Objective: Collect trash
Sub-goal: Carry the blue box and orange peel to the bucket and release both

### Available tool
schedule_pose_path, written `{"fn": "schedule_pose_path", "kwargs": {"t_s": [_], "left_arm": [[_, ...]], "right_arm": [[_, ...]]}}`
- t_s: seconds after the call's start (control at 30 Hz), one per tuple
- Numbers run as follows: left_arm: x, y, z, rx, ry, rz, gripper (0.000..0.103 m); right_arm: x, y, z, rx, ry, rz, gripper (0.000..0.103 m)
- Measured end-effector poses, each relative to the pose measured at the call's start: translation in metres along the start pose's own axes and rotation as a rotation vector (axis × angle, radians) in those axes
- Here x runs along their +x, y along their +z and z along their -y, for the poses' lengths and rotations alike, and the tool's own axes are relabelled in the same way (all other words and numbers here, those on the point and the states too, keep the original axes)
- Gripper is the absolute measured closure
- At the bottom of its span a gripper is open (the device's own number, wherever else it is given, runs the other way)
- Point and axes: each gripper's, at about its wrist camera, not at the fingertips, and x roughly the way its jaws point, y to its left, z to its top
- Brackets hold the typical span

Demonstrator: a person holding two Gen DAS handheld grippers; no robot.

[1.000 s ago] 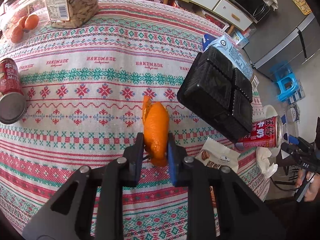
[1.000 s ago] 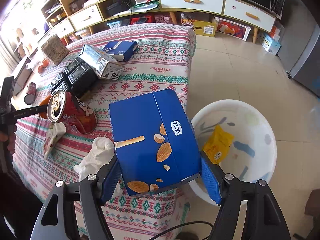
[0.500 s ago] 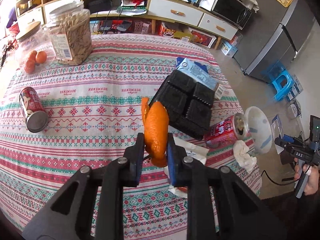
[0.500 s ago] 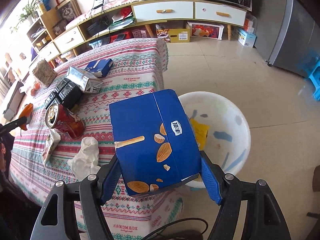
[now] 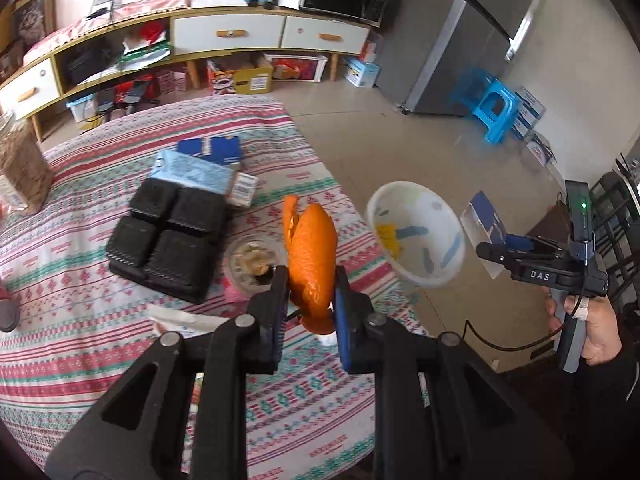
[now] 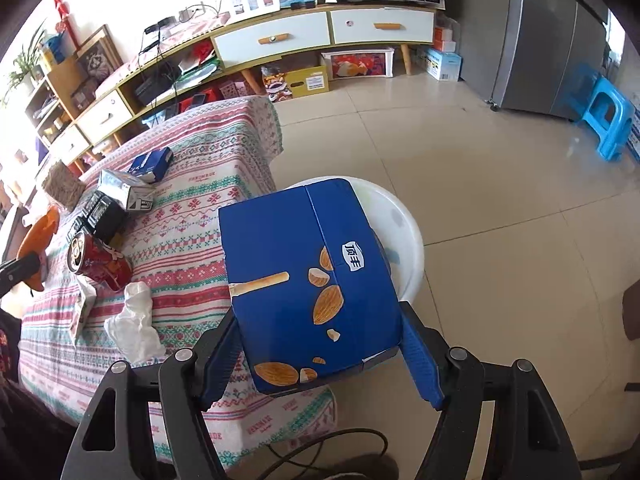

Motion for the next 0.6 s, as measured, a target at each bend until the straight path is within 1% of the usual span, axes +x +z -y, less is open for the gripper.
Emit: {"fn": "schedule_pose_path", "kwargs": {"t_s": [0.13,0.23,0.47,0.6], "left_arm": [[0.027,0.009,0.041,0.061,-0.043,-0.032,0.080],[0.052,0.015,0.064,0.084,-0.063,-0.067,0.080],[0.107,0.021,0.100,0.110,-0.076,-0.121,0.080],[0.128,0.024,0.109,0.105,-0.075,-0.138,0.080]], "right_arm": [[-0.005,-0.004,0.018,0.043,-0.006,0.007,0.028],[-0.007,-0.005,0.030,0.075,-0.004,0.009,0.028],[-0.004,-0.007,0.048,0.117,-0.020,0.006,0.028],[-0.001,-0.004,0.053,0.127,-0.035,0.002,0.028]]}}
